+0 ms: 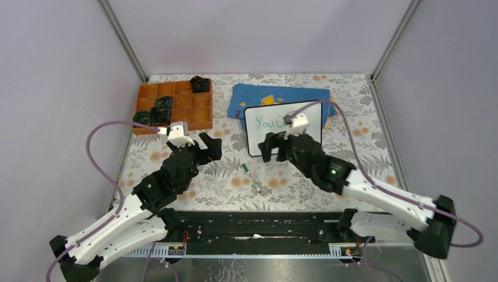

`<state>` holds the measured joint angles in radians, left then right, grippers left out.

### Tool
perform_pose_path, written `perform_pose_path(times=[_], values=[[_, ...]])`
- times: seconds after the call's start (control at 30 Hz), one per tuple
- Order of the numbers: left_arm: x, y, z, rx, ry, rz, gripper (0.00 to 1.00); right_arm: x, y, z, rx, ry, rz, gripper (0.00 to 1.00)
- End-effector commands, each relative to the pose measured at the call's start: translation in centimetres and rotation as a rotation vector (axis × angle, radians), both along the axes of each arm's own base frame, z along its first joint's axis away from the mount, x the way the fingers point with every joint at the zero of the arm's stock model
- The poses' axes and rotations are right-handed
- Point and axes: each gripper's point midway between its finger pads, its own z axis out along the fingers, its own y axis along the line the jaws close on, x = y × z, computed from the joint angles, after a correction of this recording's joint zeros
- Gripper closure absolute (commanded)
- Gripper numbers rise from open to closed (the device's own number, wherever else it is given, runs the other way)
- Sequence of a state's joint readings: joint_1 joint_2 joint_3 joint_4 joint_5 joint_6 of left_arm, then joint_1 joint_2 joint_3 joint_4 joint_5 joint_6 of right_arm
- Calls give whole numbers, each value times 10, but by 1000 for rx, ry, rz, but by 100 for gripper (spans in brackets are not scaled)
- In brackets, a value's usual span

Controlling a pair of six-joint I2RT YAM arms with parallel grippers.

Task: Write a sentence on the whiteboard
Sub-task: Reset both arms

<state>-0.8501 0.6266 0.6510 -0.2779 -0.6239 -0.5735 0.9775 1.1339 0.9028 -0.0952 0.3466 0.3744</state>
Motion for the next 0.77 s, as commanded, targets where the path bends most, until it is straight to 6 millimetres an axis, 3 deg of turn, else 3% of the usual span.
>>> perform_pose_path(times=[0.0, 0.1, 0.3, 0.73], values=[[10, 8, 7, -60, 57, 144, 1, 20, -55, 80, 224, -305, -249, 0], [12, 1, 2, -23, 93, 127, 1, 14, -81, 105, 247, -400, -292, 0], [12, -2, 4, -16, 76, 96, 1, 9, -129, 118, 224, -464, -441, 0], [8, -3, 10, 12, 24, 40, 1, -2, -155, 108, 245, -515, -479, 0]])
